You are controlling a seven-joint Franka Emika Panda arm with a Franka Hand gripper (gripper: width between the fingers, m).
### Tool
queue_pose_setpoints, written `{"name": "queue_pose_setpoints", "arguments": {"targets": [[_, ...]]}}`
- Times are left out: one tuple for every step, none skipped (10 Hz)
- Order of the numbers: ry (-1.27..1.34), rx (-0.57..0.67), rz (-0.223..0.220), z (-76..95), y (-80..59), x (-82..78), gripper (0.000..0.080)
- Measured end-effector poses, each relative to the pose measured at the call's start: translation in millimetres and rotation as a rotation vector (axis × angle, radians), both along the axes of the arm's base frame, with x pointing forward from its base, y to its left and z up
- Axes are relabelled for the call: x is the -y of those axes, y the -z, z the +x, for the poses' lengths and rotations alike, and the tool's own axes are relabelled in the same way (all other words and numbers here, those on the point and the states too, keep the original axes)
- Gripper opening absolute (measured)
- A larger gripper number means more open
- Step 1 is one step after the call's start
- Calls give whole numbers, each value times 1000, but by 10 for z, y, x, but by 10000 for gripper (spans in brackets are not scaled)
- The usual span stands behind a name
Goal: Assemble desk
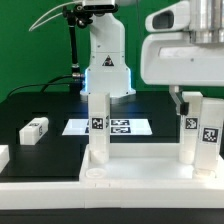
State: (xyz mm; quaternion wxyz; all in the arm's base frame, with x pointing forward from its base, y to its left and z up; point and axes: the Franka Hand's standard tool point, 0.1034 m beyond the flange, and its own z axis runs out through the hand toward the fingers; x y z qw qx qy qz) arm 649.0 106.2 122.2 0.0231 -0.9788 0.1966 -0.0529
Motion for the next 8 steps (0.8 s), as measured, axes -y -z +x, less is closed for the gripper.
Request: {"name": "queue_pose_setpoints", "arguments": {"targets": [[8, 31, -4, 14, 23, 29, 649], [37, 22, -1, -3, 33, 20, 649], [45, 24, 0, 3, 31, 25, 560], [85, 22, 5, 1, 34, 25, 377], [191, 19, 19, -1, 38, 30, 291], [265, 17, 27, -2, 41, 40, 291], [346, 14, 36, -4, 43, 50, 291], [417, 11, 44, -6, 44, 60, 291]]}}
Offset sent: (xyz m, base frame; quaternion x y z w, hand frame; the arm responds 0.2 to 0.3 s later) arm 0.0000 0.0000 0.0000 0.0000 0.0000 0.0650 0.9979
